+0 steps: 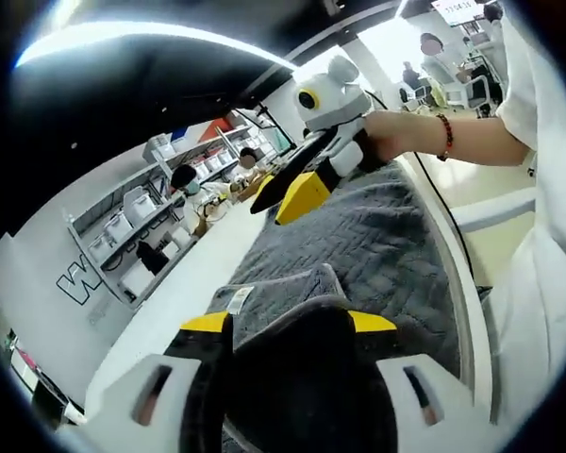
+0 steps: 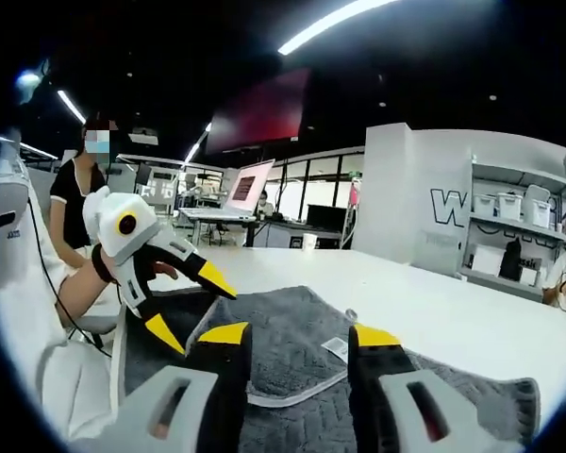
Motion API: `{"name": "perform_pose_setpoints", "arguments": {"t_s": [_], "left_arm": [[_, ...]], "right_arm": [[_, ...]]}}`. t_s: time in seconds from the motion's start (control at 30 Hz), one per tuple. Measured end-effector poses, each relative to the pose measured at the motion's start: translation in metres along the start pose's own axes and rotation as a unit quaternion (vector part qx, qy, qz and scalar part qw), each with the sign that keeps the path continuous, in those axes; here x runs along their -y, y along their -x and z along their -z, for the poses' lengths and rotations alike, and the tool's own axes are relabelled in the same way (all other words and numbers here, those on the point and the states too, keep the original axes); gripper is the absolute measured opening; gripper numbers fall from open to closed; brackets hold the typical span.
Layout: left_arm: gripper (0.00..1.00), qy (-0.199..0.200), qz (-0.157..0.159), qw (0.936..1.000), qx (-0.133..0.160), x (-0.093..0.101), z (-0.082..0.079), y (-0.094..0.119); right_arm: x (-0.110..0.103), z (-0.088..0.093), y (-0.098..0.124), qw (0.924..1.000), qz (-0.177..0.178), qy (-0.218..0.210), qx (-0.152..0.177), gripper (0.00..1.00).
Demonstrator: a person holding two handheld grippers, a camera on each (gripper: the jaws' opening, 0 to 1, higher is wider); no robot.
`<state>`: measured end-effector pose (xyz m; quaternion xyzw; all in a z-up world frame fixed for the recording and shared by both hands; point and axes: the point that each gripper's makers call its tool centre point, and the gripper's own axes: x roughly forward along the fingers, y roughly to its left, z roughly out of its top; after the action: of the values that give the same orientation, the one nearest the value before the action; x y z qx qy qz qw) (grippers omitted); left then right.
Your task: Open the folded towel by lifting each exposed corner and separating the folded layers until the towel lies flat within the target outline without major curled edges
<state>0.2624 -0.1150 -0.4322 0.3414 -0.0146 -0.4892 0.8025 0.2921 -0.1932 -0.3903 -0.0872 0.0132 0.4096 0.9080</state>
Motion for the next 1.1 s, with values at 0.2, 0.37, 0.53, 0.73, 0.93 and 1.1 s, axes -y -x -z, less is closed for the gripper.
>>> {"name": "perform_pose_setpoints", "arguments": {"t_s": [0.2,0.37,0.53,0.73,0.93,1.1], "left_arm": [[0.35,0.004,0.015,0.9999,0.004,0.006,0.0,-0.001],[0.2,0.009,0.029,0.9995,0.002,0.01,0.001,0.001],[0.1,0.01,0.033,0.9994,0.006,0.01,0.0,0.004],[0.05,0.013,0.033,0.9994,0.007,0.008,0.002,0.005],[0.22,-0.015,0.03,0.9994,0.012,0.008,-0.002,0.005],[0.26,-0.034,0.034,0.9988,0.002,0.008,-0.002,0.004]], "right_arm": [[0.0,0.002,-0.001,1.0,-0.001,-0.001,-0.003,0.38],[0.002,0.002,-0.002,1.0,-0.001,0.0,-0.003,0.37],[0.003,0.002,-0.006,1.0,-0.003,-0.002,-0.006,0.37],[0.0,0.004,-0.009,0.9999,-0.008,-0.001,-0.009,0.37],[0.002,0.005,-0.012,0.9999,-0.009,-0.001,-0.013,0.37],[0.002,0.005,-0.013,0.9999,-0.011,-0.006,-0.012,0.37]]}}
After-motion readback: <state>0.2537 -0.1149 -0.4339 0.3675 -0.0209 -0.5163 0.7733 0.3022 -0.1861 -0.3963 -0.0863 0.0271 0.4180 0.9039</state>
